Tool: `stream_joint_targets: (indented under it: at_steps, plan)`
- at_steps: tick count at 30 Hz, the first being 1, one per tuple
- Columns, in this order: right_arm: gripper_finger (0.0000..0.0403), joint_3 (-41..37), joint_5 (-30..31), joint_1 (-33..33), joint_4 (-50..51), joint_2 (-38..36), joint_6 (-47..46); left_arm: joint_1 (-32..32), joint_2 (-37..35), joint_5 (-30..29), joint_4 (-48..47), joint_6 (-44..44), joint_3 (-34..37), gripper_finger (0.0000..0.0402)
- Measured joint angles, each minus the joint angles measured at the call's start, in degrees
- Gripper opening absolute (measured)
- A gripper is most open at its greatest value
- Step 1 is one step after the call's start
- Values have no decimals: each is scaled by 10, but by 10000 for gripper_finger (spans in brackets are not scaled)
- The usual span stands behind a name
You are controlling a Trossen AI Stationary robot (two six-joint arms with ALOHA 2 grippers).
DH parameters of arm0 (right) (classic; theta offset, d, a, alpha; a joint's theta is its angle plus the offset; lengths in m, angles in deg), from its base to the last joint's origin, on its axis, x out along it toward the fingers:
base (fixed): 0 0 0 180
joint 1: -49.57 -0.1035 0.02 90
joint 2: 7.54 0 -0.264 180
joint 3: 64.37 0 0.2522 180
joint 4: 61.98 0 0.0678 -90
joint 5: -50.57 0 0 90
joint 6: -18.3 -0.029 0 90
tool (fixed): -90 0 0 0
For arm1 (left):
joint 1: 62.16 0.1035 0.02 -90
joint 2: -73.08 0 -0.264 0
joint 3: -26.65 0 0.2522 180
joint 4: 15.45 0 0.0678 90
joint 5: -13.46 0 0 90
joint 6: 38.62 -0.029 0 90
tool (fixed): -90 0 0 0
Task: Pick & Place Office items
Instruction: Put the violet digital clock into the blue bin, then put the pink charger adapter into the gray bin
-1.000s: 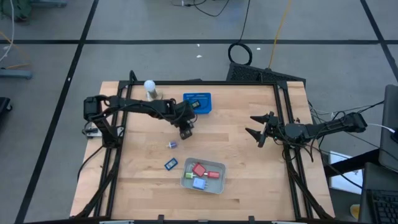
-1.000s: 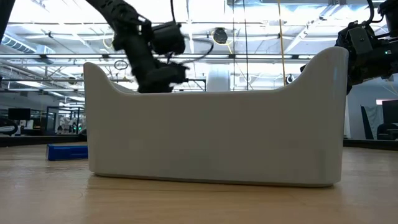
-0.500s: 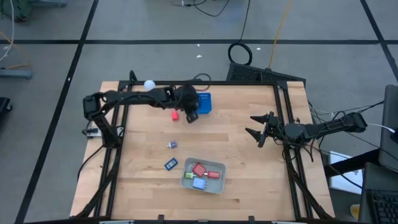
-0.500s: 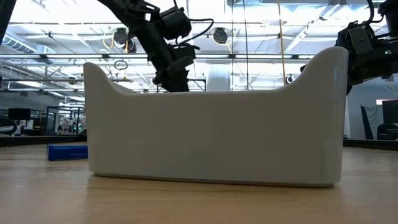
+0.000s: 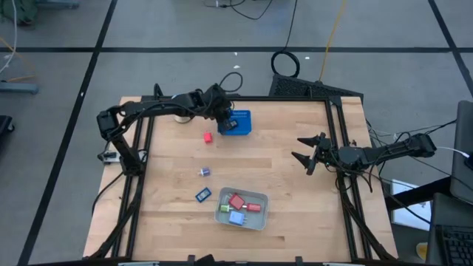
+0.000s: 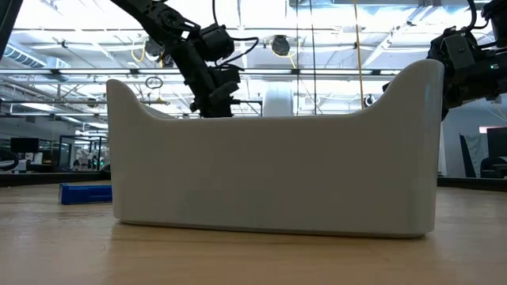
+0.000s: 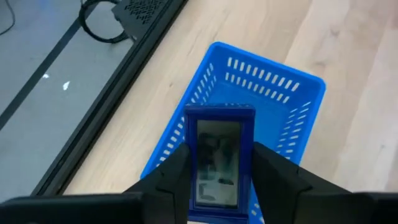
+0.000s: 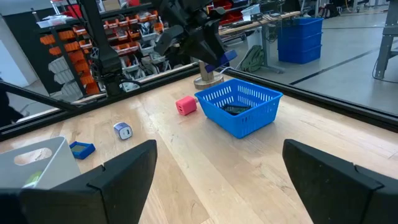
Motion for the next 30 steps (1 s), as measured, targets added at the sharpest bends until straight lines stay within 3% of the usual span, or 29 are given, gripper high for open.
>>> stream_joint_targets:
  at_steps: [3, 11, 17, 24, 30]
  plan:
    - [339, 0, 0, 0, 0, 0, 1, 0, 0, 5, 14, 0, 11, 139]
    - [339, 0, 0, 0, 0, 0, 3, 12, 16, 3, 44, -3, 57, 211]
    - [339, 0, -1, 0, 4, 0, 3, 18, 53, 26, 60, 24, 58, 213]
    - [339, 0, -2, 0, 8, 0, -2, 3, 44, 16, 77, 28, 57, 208]
    - [339, 0, -2, 0, 8, 0, -4, -4, 18, 1, 62, 30, 57, 241]
